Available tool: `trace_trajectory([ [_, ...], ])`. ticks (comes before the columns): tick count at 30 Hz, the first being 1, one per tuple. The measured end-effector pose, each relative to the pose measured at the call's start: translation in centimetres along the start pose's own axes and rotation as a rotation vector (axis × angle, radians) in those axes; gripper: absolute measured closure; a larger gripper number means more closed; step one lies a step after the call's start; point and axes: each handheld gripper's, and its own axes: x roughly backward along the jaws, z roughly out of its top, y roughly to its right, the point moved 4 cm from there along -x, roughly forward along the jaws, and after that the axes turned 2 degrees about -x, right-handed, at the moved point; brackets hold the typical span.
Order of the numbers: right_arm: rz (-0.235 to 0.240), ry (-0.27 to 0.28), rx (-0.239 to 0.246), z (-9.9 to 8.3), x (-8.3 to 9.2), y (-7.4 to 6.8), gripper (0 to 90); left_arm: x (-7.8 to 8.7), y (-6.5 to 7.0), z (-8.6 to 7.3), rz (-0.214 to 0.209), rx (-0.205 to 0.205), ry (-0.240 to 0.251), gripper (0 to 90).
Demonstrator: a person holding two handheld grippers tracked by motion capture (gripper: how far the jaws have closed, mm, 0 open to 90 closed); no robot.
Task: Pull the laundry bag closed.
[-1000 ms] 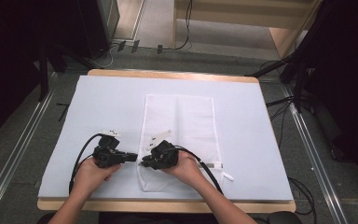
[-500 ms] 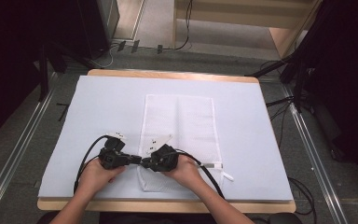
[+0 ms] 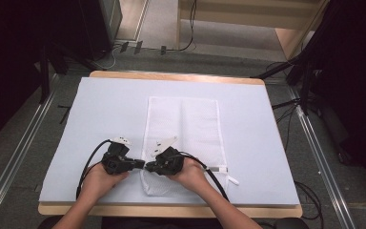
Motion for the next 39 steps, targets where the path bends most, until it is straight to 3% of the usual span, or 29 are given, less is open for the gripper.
trace_trajectory([
  [4, 0.015, -0.003, -0.006, -0.4, 0.5, 0.3, 88.7, 0.0, 0.0, 0.0, -0.004, 0.001, 0.001, 90.0],
  [10, -0.001, 0.000, 0.009, -0.3, 0.5, 0.2, 87.6, 0.0, -0.1, 0.0, -0.007, 0.016, 0.003, 90.0],
  [14, 0.040, 0.013, -0.061, -0.1, 0.3, 0.6, 82.6, 0.0, -0.4, -0.1, -0.037, 0.042, 0.014, 90.0],
  [18, 0.071, 0.034, -0.091, 0.3, 0.2, 0.9, 79.8, 0.1, -0.6, -0.2, -0.055, 0.068, 0.017, 90.0],
  [23, 0.063, 0.016, -0.067, 0.4, -0.6, 0.6, 82.0, 0.2, -0.8, -0.3, -0.064, 0.091, 0.024, 90.0],
  [26, 0.075, 0.039, -0.054, 0.1, -0.7, 0.7, 84.8, 0.2, -0.8, -0.3, -0.057, 0.081, 0.026, 90.0],
  [30, 0.041, 0.030, -0.017, 0.1, -0.6, 0.3, 86.2, 0.2, -0.6, -0.2, -0.038, 0.068, 0.017, 90.0],
  [33, 0.045, 0.022, -0.031, 0.1, -0.5, 0.3, 86.7, 0.1, -0.5, -0.2, -0.034, 0.057, 0.014, 90.0],
  [39, 0.039, 0.003, -0.015, 0.1, -0.3, 0.2, 87.1, 0.1, -0.2, -0.2, -0.016, 0.044, 0.010, 90.0],
])
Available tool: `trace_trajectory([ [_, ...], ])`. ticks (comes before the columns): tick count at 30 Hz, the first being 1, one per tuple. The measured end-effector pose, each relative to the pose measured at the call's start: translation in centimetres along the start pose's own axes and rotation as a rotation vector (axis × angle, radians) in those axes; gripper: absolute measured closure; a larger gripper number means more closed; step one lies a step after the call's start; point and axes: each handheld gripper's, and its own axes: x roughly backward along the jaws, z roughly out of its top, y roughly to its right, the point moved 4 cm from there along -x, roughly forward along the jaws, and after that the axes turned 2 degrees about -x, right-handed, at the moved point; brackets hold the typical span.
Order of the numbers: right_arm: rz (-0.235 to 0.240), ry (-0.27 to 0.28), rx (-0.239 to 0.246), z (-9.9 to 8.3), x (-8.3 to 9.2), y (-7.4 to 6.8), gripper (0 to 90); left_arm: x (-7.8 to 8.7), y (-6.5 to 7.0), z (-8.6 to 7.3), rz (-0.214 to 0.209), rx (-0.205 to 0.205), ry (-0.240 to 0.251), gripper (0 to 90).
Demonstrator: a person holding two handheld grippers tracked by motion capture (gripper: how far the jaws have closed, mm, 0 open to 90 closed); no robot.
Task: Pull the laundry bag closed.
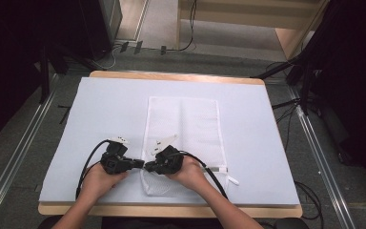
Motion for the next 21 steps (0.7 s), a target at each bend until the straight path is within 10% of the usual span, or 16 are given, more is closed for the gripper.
trace_trajectory([
  [5, -0.027, -0.005, 0.030, 0.0, 0.1, -0.3, 87.1, 0.0, 0.1, 0.0, 0.007, -0.011, -0.001, 90.0],
  [13, 0.052, 0.010, -0.055, -0.6, 0.6, 0.9, 82.3, 0.0, -0.1, 0.0, -0.005, 0.002, -0.003, 90.0],
  [21, 0.032, 0.022, 0.012, -0.5, 0.2, 0.6, 84.4, -0.1, 0.0, 0.0, -0.009, 0.006, 0.003, 90.0],
])
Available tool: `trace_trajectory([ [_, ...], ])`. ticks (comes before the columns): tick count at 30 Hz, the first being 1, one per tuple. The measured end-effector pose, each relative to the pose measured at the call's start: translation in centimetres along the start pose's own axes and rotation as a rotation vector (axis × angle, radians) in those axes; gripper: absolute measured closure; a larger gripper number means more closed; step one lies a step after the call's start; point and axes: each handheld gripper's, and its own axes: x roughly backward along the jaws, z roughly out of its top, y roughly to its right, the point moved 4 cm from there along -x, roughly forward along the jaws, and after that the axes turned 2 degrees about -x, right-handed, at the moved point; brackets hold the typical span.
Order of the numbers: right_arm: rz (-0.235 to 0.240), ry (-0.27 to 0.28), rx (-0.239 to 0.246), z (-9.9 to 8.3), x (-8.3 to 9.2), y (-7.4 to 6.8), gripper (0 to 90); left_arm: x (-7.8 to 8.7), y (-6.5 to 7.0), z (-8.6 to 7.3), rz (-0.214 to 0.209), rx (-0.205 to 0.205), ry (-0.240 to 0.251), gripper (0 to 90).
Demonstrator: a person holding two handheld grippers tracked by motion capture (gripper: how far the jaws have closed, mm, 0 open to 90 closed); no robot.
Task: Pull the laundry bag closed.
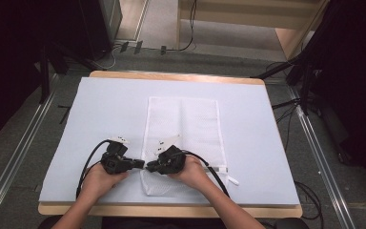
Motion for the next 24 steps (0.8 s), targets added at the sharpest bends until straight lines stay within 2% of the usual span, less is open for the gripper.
trace_trajectory([
  [4, -0.023, -0.023, 0.006, 0.2, 0.1, -0.2, 86.6, 0.0, 0.0, 0.0, 0.000, -0.008, -0.002, 90.0],
  [6, -0.017, -0.028, -0.003, 0.3, 0.1, -0.1, 87.1, 0.0, 0.1, 0.0, 0.011, -0.027, -0.002, 90.0],
  [10, -0.012, -0.036, -0.003, 0.3, 0.4, 0.0, 88.8, 0.0, 0.1, 0.0, 0.014, -0.030, -0.006, 90.0],
  [14, -0.041, -0.039, 0.043, 0.2, 0.5, -0.4, 88.9, 0.0, 0.0, 0.0, 0.014, -0.024, -0.006, 90.0],
  [17, -0.051, -0.036, 0.041, -0.1, 0.8, -0.3, 88.8, 0.0, 0.0, 0.0, 0.010, -0.022, -0.006, 90.0],
  [20, -0.074, -0.038, 0.066, -0.1, 0.8, -0.6, 88.9, 0.1, 0.0, 0.0, 0.014, -0.026, -0.009, 90.0],
  [24, -0.065, -0.045, 0.056, -0.4, 1.4, -0.3, 88.9, 0.0, 0.0, 0.0, 0.010, -0.024, -0.005, 90.0],
])
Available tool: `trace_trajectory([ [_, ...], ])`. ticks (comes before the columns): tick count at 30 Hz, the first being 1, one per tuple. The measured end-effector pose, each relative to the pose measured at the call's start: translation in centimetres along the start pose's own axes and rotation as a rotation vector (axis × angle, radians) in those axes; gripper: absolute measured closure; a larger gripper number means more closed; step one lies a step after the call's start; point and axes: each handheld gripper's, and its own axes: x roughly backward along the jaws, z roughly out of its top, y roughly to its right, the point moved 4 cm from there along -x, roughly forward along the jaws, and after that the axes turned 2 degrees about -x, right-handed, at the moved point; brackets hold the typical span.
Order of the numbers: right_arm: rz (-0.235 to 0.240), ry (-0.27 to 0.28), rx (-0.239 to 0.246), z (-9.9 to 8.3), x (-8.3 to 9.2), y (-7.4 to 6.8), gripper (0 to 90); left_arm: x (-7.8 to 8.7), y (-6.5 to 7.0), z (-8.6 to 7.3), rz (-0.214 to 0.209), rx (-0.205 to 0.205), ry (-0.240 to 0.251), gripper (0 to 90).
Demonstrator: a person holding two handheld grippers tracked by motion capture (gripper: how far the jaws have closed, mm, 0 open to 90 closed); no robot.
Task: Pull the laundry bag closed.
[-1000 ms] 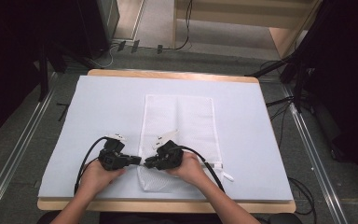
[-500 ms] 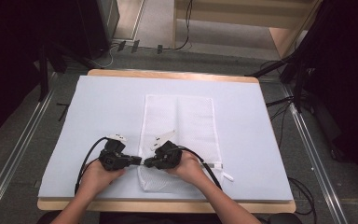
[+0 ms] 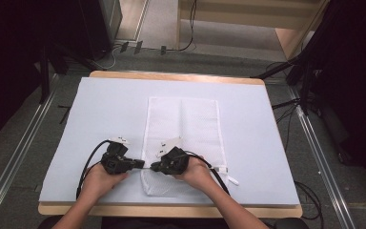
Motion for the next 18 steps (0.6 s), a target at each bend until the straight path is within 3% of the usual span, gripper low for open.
trace_trajectory([
  [18, 0.006, -0.004, -0.059, -1.1, 1.4, 0.3, 88.8, 0.0, 0.0, 0.0, -0.004, -0.029, 0.005, 90.0],
])
